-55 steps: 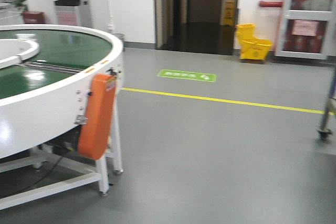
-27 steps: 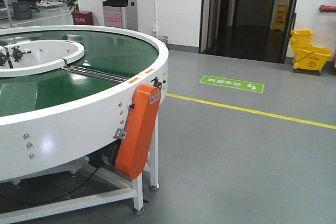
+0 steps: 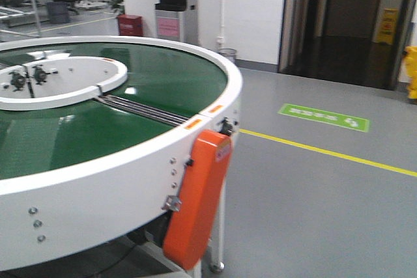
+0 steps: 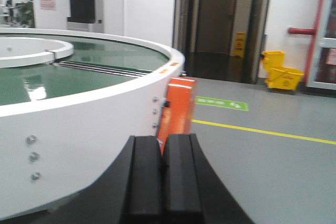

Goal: Grab orange capacitor from left shelf to right conveyor
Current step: 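Drive the base to the round green conveyor holding the cylinder, then extend the right gripper with the cylinder over the green belt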

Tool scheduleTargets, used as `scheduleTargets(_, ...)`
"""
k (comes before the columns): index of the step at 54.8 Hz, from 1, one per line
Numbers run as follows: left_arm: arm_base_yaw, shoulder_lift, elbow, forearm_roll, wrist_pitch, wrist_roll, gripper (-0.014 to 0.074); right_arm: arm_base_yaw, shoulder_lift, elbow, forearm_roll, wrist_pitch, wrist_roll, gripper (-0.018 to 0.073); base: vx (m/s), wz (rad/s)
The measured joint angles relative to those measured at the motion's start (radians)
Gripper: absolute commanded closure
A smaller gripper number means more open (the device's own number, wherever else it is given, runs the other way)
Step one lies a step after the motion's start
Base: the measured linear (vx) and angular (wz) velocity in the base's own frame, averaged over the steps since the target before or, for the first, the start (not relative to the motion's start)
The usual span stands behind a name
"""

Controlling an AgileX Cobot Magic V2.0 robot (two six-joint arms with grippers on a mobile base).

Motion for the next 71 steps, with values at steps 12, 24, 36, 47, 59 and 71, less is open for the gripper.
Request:
scheduleTargets(12,0.0,0.0,0.0,0.0,0.0,0.0,0.0603,0.0,0.0,0.0,0.0,-0.001,0.0,0.0567,0.49,0.54)
scheduleTargets(24,0.0,0.0,0.0,0.0,0.0,0.0,0.0603,0.0,0.0,0.0,0.0,-0.001,0.0,0.0567,0.49,0.59)
scheduleTargets(36,0.0,0.0,0.0,0.0,0.0,0.0,0.0603,0.0,0.0,0.0,0.0,-0.001,0.0,0.0567,0.46,0.45)
scheduleTargets(47,0.0,0.0,0.0,0.0,0.0,0.0,0.0603,0.0,0.0,0.0,0.0,-0.001,0.0,0.0567,0.42,0.26)
scheduleTargets(59,0.0,0.0,0.0,0.0,0.0,0.0,0.0603,0.0,0.0,0.0,0.0,-0.001,0.0,0.0567,0.36,0.08)
scheduleTargets(71,0.0,0.0,0.0,0.0,0.0,0.0,0.0603,0.0,0.0,0.0,0.0,0.0,0.0,0.0567,0.29,0.01)
